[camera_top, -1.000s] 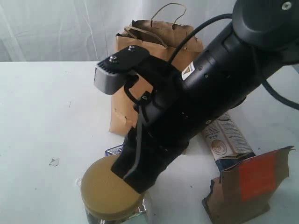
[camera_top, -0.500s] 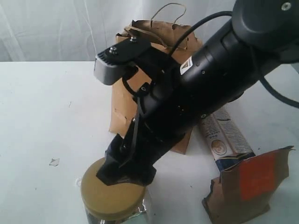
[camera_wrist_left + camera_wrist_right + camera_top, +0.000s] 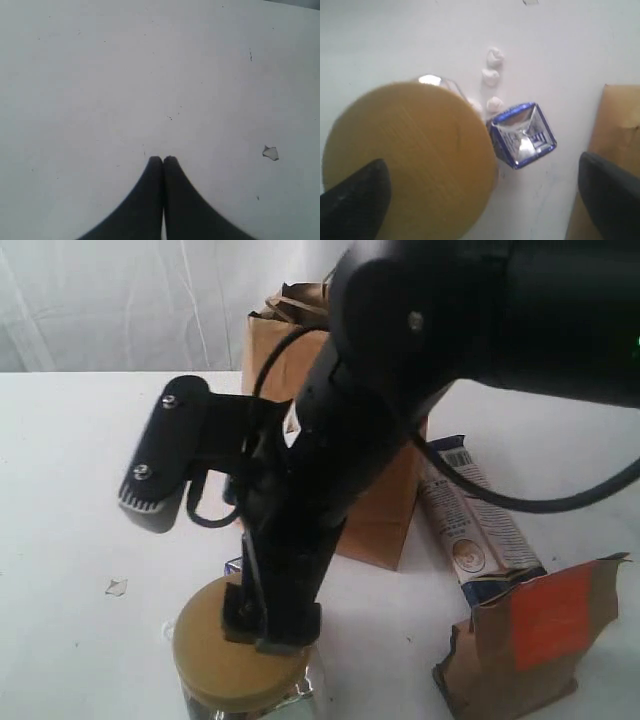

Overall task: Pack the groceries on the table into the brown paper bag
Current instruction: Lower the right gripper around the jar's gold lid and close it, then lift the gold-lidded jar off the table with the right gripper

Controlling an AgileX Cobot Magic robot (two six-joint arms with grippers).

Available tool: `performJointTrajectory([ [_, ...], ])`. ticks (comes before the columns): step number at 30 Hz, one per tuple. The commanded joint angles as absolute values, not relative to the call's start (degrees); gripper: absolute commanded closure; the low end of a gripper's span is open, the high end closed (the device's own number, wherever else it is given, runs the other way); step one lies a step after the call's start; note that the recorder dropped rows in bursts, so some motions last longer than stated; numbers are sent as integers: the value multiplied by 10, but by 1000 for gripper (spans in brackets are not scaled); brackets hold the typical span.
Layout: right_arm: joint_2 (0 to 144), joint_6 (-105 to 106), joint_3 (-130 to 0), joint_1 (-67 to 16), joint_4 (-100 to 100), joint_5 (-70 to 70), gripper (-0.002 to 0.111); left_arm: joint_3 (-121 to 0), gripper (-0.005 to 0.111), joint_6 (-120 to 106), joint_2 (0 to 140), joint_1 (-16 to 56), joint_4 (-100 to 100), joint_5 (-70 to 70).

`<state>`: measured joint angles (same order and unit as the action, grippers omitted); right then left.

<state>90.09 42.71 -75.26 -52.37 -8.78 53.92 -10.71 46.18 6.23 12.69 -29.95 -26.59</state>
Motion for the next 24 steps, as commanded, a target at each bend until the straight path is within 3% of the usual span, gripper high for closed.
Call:
performJointTrajectory([
  [1, 902, 430, -772, -550, -92, 533, 14, -104, 107, 463, 64, 127, -305, -266],
  [20, 902, 354, -772, -575, -100, 530, 15, -104, 107, 463, 64, 127, -305, -266],
  [24, 902, 354, -772, -575, -76, 590, 11, -104, 107, 463, 64, 127, -305, -266],
])
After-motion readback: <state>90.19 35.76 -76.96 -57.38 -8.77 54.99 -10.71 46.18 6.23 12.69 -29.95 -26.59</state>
